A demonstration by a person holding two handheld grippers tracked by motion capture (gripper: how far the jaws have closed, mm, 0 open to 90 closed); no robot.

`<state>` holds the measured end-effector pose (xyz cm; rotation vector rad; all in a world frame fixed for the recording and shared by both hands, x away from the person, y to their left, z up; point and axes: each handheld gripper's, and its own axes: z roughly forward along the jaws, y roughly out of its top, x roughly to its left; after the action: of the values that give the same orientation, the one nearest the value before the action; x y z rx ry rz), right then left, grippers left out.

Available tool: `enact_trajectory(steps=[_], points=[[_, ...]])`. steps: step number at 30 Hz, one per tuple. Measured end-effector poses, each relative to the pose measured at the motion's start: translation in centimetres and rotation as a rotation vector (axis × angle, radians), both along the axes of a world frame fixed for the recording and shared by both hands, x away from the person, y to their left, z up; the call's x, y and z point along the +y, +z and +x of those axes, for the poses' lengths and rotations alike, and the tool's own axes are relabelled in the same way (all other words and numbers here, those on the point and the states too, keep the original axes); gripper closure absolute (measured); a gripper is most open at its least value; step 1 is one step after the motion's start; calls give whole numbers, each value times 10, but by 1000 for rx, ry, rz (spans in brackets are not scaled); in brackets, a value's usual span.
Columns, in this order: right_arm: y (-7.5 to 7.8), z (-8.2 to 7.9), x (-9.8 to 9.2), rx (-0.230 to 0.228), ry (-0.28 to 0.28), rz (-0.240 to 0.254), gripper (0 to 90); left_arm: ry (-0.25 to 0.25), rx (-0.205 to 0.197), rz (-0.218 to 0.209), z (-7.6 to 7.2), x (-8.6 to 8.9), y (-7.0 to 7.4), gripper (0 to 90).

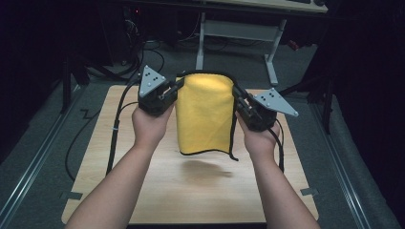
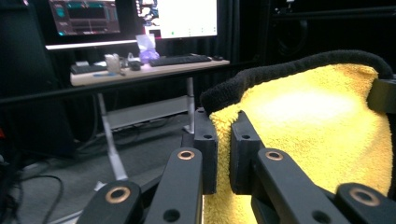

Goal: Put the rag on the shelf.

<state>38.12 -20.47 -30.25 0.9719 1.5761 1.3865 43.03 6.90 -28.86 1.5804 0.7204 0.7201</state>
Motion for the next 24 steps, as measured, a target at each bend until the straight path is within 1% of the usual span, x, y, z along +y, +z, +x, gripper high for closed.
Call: enact_trajectory(steps=[2,3,4,6,8,9,10,12,14,15,16,17,18,20,21,22,23,24], points=[[2,7,-1,6,-2,8,830,-3,-15,6,5,-1,4,840],[5,14,-3,15,0,27,830,2,-31,15,9,-2,7,840],[6,17,-4,21,0,30,830,9,-33,49,16,-6,10,840],[9,25,-6,28,-6,29,829,15,-45,75,23,-10,13,840],[12,32,-8,23,-4,19,829,24,-44,87,32,-13,15,840],[13,36,-10,17,6,16,829,26,-44,90,36,-14,15,839],[13,40,-11,21,10,16,829,23,-42,93,40,-15,14,839],[12,49,-13,30,3,-2,829,35,-49,116,47,-17,10,839],[8,57,-12,35,-2,-19,829,44,-43,142,55,-19,5,839],[6,62,-12,42,-4,-26,829,49,-39,150,59,-19,2,838],[4,67,-12,41,-3,-37,829,49,-39,150,59,-19,2,837],[1,71,-11,44,-5,-54,830,60,-39,166,67,-19,-4,835],[-2,76,-10,50,-4,-71,830,62,-36,176,71,-18,-7,835],[-8,86,-8,64,-5,-97,830,55,-21,181,79,-18,-12,834],[-11,90,-9,72,-4,-98,830,55,-21,181,79,-18,-12,831],[-15,94,-9,80,-3,-97,830,48,-2,199,88,-17,-19,827],[-18,98,-10,91,-4,-101,830,52,7,217,92,-18,-24,824],[-21,102,-11,101,-1,-103,830,55,25,236,96,-18,-29,821]])
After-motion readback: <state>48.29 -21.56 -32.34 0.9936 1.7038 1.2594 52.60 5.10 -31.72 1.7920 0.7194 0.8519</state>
